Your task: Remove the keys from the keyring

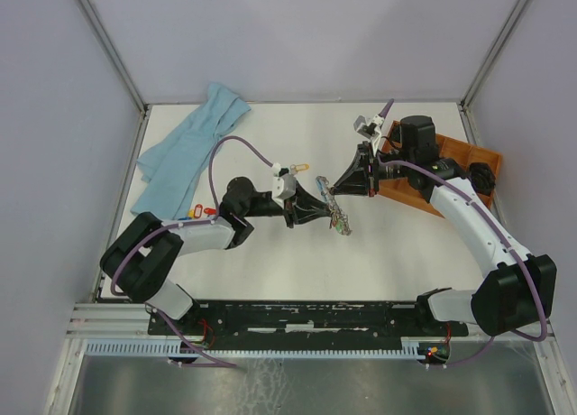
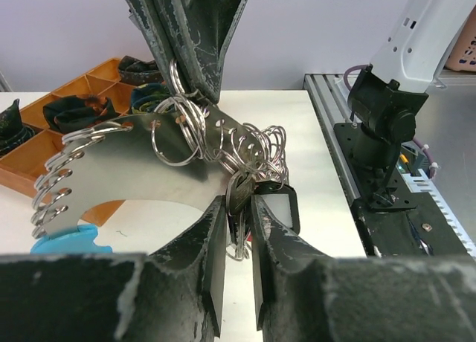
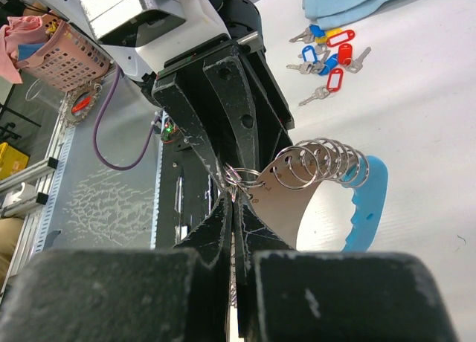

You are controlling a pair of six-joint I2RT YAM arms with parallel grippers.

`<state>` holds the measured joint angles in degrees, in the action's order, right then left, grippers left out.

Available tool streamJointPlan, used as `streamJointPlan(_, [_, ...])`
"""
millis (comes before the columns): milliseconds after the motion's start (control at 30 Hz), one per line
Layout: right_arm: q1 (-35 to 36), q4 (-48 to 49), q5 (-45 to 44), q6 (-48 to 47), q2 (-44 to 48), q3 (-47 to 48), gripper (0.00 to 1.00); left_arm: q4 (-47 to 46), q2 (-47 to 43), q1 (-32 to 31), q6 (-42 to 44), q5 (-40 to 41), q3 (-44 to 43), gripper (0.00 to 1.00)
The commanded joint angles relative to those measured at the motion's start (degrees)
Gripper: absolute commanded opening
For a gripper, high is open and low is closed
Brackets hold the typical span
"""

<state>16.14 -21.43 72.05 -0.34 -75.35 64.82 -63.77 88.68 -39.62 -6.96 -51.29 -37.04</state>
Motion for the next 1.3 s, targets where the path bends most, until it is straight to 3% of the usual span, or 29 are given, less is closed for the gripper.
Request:
streamJointPlan(0, [0.4, 3.2, 2.7, 0.1, 1.9, 2.7, 0.01, 0.0, -2.5, 0.7, 1.5, -0.6, -0.2, 0.23])
streamJointPlan(300, [0.5, 2.9, 2.0, -0.5, 2.0, 2.6, 0.01, 0.1, -4.7, 1.9, 0.0, 0.4, 1.1, 0.04])
streamJointPlan(667, [0.5, -1.3, -1.1, -5.3, 2.2, 3.2, 0.01, 2.2, -9.4, 2.6, -1.0, 2.2, 4.4, 0.03])
streamJointPlan(1267, [1.4, -0.5, -6.6, -8.7, 2.1, 1.1, 0.02, 15.8, -14.4, 3.4, -11.2, 2.5, -1.4, 0.03])
